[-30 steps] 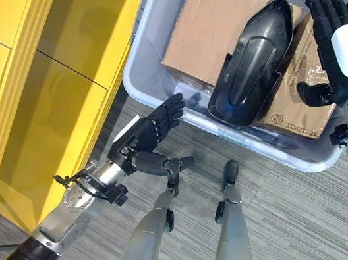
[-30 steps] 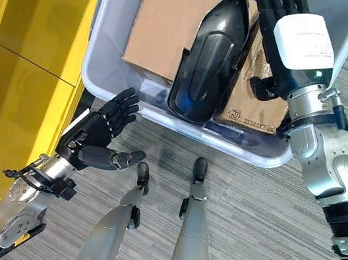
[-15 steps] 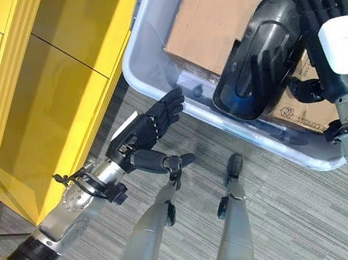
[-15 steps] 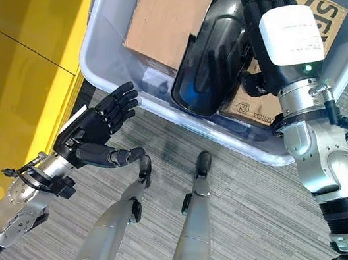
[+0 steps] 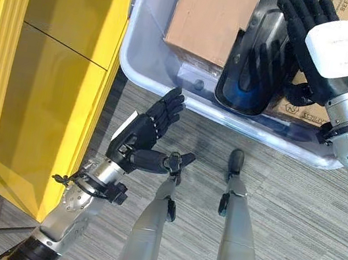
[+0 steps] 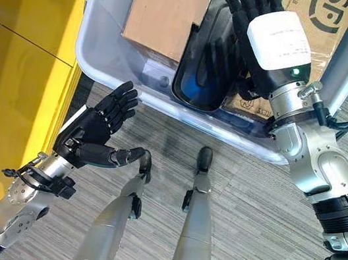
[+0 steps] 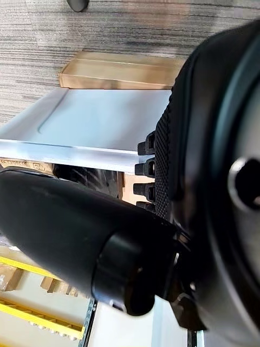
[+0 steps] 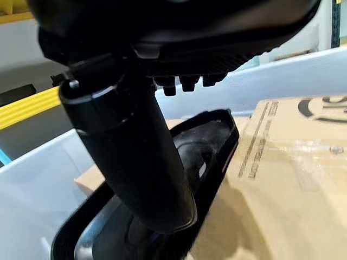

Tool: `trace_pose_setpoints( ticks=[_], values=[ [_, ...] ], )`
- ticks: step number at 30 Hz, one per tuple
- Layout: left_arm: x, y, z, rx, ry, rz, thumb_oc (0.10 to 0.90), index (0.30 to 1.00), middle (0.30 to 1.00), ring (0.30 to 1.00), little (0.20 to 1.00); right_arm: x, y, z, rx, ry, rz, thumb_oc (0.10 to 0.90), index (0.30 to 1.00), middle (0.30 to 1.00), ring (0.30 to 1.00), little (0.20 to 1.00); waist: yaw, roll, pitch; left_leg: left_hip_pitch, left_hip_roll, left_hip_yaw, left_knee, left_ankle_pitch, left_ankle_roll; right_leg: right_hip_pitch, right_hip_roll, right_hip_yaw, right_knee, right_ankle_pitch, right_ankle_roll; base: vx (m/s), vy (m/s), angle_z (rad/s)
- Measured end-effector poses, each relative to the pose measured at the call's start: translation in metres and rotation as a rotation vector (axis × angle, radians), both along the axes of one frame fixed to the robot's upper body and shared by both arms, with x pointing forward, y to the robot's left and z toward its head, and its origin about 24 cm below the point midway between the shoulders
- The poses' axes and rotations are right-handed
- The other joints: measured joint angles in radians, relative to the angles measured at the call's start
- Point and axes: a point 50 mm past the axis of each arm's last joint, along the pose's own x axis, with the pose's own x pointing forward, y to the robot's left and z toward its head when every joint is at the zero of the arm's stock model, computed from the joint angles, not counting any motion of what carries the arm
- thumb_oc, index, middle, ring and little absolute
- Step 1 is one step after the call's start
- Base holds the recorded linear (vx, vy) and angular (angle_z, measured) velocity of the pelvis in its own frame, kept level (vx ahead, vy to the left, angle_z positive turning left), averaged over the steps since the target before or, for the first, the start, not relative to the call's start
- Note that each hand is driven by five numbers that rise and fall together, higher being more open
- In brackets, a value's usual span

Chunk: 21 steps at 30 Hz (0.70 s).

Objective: Move parts from the plastic box to the shelf.

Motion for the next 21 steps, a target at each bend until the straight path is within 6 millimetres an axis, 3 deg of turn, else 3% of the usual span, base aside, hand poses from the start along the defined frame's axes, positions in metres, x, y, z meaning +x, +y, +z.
trace_pose_setpoints(
  ticks=[11, 21],
  values=[
    [0.001, 0.000, 0.002, -0.003, -0.016, 0.000, 0.900, 1.000, 1.000, 1.000, 1.000, 0.000, 0.003, -0.006, -0.157, 0.052, -0.008, 0.900, 1.000, 1.000, 1.000, 1.000, -0.001, 0.000, 0.000, -0.031, 0.001, -0.001, 0.031, -0.014, -0.001, -0.019, 0.000, 0.000, 0.005, 0.000, -0.001, 0.00, 0.000, 0.00],
    [0.000, 0.000, 0.003, -0.003, -0.020, 0.001, 0.900, 1.000, 1.000, 1.000, 1.000, -0.014, 0.007, -0.004, -0.218, 0.038, 0.045, 0.900, 1.000, 1.000, 1.000, 1.000, -0.006, 0.000, 0.000, -0.073, 0.003, 0.000, 0.074, -0.031, -0.003, -0.046, 0.000, 0.002, 0.016, 0.000, -0.001, 0.00, 0.000, 0.00]
  ],
)
